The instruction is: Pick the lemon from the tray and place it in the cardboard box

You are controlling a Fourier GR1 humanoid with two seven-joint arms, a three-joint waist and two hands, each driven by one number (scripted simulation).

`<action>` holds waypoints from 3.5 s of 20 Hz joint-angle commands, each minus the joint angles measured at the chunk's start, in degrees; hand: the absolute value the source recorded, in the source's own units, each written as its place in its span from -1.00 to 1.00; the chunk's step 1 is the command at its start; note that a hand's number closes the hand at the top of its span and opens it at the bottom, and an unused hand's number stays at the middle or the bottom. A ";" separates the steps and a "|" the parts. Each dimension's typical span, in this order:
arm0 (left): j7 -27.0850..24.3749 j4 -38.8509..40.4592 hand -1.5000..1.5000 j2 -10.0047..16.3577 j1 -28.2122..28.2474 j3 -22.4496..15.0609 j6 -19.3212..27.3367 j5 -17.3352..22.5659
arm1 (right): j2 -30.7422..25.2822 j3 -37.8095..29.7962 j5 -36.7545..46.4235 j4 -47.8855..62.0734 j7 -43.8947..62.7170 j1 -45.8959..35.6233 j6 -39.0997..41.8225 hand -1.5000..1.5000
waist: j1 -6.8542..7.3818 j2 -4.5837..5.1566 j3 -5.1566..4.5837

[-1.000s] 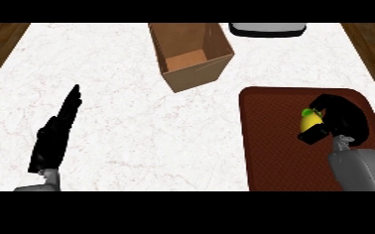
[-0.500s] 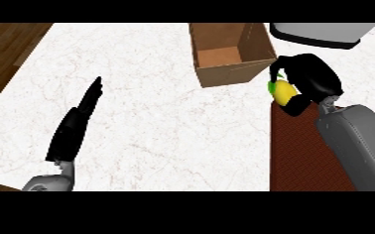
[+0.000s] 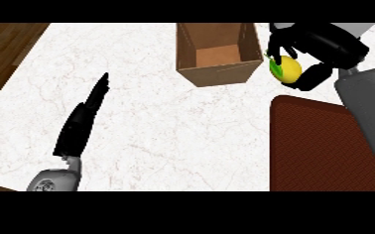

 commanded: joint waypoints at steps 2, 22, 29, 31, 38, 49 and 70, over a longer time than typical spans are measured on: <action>0.00 1.29 0.00 0.16 -0.40 0.64 0.60 -0.41 | -0.46 -4.44 -11.05 6.69 -16.39 -5.85 8.61 1.00 | -1.47 -0.22 -0.15; -0.47 2.15 0.00 -0.11 2.28 1.72 2.09 -1.03 | 8.42 5.19 -15.96 32.50 -22.19 -29.91 14.38 1.00 | -4.45 -1.95 -0.57; -0.47 3.48 0.00 1.03 0.91 4.03 1.29 0.46 | 17.95 11.17 -11.58 39.72 -20.80 -34.78 9.59 1.00 | -5.84 -2.07 -0.61; -0.79 3.16 0.00 0.48 1.62 3.89 2.88 -0.77 | 21.80 12.72 -9.75 42.47 -19.60 -34.25 5.66 1.00 | -6.13 -2.12 -0.61; -1.33 1.17 0.00 2.28 2.51 4.92 1.06 0.34 | 25.40 13.13 -7.74 53.06 -20.95 -34.65 3.47 -1.00 | -6.34 -2.13 -0.57; 0.74 0.43 0.00 1.03 1.91 3.85 1.40 -0.19 | 28.35 -0.13 -19.98 59.66 -17.32 -38.15 7.59 -1.00 | -5.66 -1.70 -0.52; 0.07 -0.38 0.00 0.21 -1.09 1.57 0.49 -0.93 | 7.47 -17.12 -36.32 65.03 -1.73 -41.71 18.79 -1.00 | -1.41 1.59 -0.31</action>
